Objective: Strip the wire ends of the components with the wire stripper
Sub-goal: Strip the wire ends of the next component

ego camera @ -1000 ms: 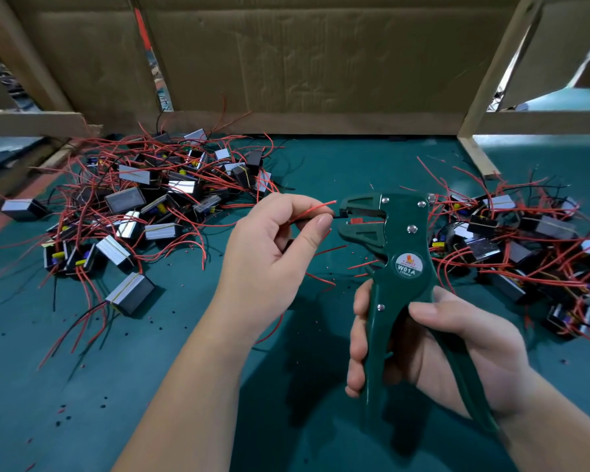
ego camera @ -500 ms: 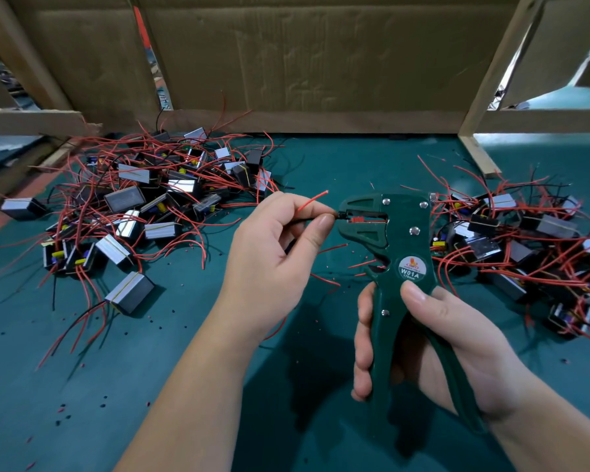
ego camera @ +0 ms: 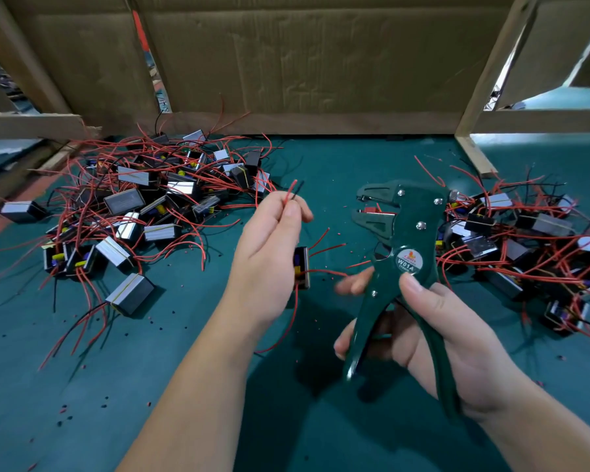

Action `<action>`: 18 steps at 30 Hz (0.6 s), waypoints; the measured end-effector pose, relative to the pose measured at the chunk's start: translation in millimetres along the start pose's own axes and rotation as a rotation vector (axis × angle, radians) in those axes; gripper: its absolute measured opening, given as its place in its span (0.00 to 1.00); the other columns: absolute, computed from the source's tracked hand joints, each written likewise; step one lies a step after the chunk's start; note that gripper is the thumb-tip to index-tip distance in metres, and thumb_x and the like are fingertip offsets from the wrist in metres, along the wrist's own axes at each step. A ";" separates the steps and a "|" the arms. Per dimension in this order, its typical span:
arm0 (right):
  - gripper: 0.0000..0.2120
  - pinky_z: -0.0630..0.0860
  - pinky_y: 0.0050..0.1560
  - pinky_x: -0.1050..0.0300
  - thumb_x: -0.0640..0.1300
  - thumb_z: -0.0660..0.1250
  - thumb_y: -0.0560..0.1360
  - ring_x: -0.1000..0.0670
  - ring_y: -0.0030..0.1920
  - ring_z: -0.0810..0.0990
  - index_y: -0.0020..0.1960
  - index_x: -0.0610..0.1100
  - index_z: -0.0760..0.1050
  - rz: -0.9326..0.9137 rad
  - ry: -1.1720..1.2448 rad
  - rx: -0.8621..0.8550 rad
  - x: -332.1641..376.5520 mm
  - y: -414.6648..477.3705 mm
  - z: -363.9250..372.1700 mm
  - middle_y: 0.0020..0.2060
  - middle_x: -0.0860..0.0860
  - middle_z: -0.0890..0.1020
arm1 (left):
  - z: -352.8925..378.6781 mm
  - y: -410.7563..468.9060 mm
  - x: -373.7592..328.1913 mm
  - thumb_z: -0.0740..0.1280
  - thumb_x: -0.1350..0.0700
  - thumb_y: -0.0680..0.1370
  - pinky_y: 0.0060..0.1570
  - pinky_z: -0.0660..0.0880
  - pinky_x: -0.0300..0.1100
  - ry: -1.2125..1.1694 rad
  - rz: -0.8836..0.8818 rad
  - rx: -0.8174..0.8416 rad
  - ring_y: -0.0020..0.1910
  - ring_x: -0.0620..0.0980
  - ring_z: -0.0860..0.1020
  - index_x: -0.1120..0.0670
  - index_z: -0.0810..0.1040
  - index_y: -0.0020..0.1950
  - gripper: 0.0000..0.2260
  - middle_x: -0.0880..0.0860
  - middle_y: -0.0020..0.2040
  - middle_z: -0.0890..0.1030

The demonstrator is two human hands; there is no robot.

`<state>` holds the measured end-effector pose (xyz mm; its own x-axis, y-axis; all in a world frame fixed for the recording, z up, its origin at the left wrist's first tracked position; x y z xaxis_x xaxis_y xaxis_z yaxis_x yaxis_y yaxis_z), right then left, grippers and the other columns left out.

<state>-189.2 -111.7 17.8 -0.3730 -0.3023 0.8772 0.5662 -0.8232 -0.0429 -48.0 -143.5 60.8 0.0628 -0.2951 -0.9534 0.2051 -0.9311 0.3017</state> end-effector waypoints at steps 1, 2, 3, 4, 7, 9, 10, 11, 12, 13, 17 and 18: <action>0.27 0.78 0.40 0.40 0.60 0.77 0.62 0.34 0.39 0.81 0.50 0.41 0.81 -0.016 -0.027 -0.018 -0.3 -0.1 -0.7 0.49 0.39 0.81 | -2.2 1.8 3.4 0.56 0.52 0.77 0.32 0.63 0.34 -0.094 -0.032 -0.014 0.32 0.44 0.60 0.49 0.74 0.38 0.11 0.46 0.33 0.65; 0.27 0.78 0.41 0.40 0.61 0.77 0.62 0.34 0.39 0.81 0.51 0.42 0.81 -0.028 -0.054 -0.041 -0.5 -0.7 -1.7 0.48 0.41 0.81 | -3.8 3.3 6.1 0.57 0.53 0.77 0.31 0.61 0.34 -0.173 -0.056 -0.026 0.32 0.44 0.59 0.49 0.75 0.36 0.12 0.48 0.34 0.63; 0.27 0.78 0.42 0.39 0.62 0.77 0.62 0.35 0.39 0.81 0.52 0.44 0.81 -0.039 -0.077 -0.067 0.0 -1.6 -2.7 0.47 0.42 0.82 | -4.4 4.0 7.2 0.57 0.54 0.77 0.31 0.58 0.35 -0.231 -0.066 -0.032 0.31 0.44 0.59 0.50 0.75 0.35 0.12 0.48 0.34 0.64; 0.27 0.78 0.42 0.38 0.62 0.77 0.62 0.35 0.40 0.82 0.52 0.45 0.82 -0.049 -0.090 -0.084 1.0 -2.0 -2.6 0.46 0.43 0.82 | -4.4 4.5 6.9 0.57 0.56 0.78 0.32 0.58 0.37 -0.274 -0.064 -0.035 0.31 0.42 0.61 0.50 0.75 0.36 0.12 0.47 0.34 0.65; 0.28 0.78 0.41 0.41 0.60 0.77 0.62 0.35 0.39 0.82 0.56 0.45 0.81 -0.018 -0.070 -0.054 2.8 -1.1 5.6 0.45 0.41 0.82 | -6.4 6.6 7.1 0.53 0.62 0.82 0.33 0.59 0.38 -0.365 -0.067 -0.054 0.30 0.40 0.63 0.54 0.71 0.39 0.14 0.47 0.35 0.66; 0.28 0.78 0.40 0.41 0.58 0.78 0.61 0.35 0.38 0.82 0.56 0.46 0.81 0.029 -0.068 -0.017 1.4 0.7 11.8 0.46 0.43 0.83 | -9.3 7.4 9.2 0.52 0.63 0.82 0.34 0.59 0.39 -0.404 -0.096 -0.081 0.30 0.41 0.63 0.54 0.69 0.38 0.15 0.47 0.34 0.67; 0.27 0.78 0.40 0.41 0.57 0.79 0.60 0.35 0.37 0.82 0.55 0.45 0.81 0.048 -0.069 -0.008 -0.1 1.4 14.2 0.47 0.44 0.83 | -8.9 7.3 10.5 0.52 0.63 0.82 0.35 0.59 0.38 -0.429 -0.114 -0.085 0.30 0.42 0.63 0.54 0.68 0.37 0.15 0.47 0.34 0.67; 0.26 0.78 0.40 0.41 0.56 0.79 0.60 0.35 0.37 0.82 0.53 0.44 0.81 0.064 -0.072 -0.007 -2.2 2.4 16.0 0.46 0.43 0.82 | -7.3 6.9 12.2 0.52 0.63 0.82 0.34 0.60 0.37 -0.460 -0.136 -0.080 0.30 0.42 0.63 0.54 0.68 0.37 0.14 0.47 0.34 0.67; 0.23 0.78 0.39 0.41 0.53 0.79 0.61 0.34 0.37 0.82 0.51 0.44 0.81 0.074 -0.082 -0.011 -4.5 3.0 17.1 0.45 0.40 0.81 | -4.0 6.2 14.1 0.52 0.62 0.81 0.34 0.62 0.35 -0.491 -0.159 -0.063 0.31 0.43 0.63 0.53 0.67 0.37 0.14 0.47 0.34 0.66; 0.17 0.78 0.39 0.40 0.51 0.76 0.64 0.34 0.37 0.82 0.49 0.44 0.81 0.074 -0.099 -0.022 -6.3 4.0 17.7 0.42 0.39 0.80 | 0.3 5.3 16.0 0.52 0.61 0.81 0.34 0.65 0.35 -0.515 -0.177 -0.041 0.31 0.44 0.63 0.53 0.67 0.36 0.14 0.47 0.34 0.65; 0.13 0.77 0.43 0.32 0.47 0.67 0.70 0.36 0.38 0.82 0.51 0.40 0.76 0.072 -0.167 -0.077 -14.4 9.8 14.4 0.38 0.37 0.79 | 7.7 3.6 22.8 0.56 0.56 0.80 0.36 0.66 0.43 -0.528 -0.232 -0.016 0.34 0.47 0.64 0.52 0.68 0.35 0.13 0.47 0.33 0.68; 0.17 0.76 0.45 0.31 0.47 0.66 0.70 0.36 0.38 0.82 0.55 0.39 0.74 0.078 -0.164 -0.085 -16.7 11.7 12.7 0.39 0.36 0.78 | 8.5 3.7 23.0 0.58 0.54 0.77 0.34 0.67 0.42 -0.560 -0.250 -0.009 0.34 0.47 0.65 0.52 0.68 0.34 0.11 0.48 0.34 0.68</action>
<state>-167.0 -110.1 8.7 -0.2014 -0.2902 0.9355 0.5220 -0.8400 -0.1482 -54.0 -155.5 39.9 -0.5107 -0.1379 -0.8486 0.1555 -0.9856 0.0665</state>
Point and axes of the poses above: each hand's wrist, its own y-axis towards the middle knuckle, its own z-axis out of the palm, x = y × z, the point moved 9 cm from there along y, towards the middle knuckle
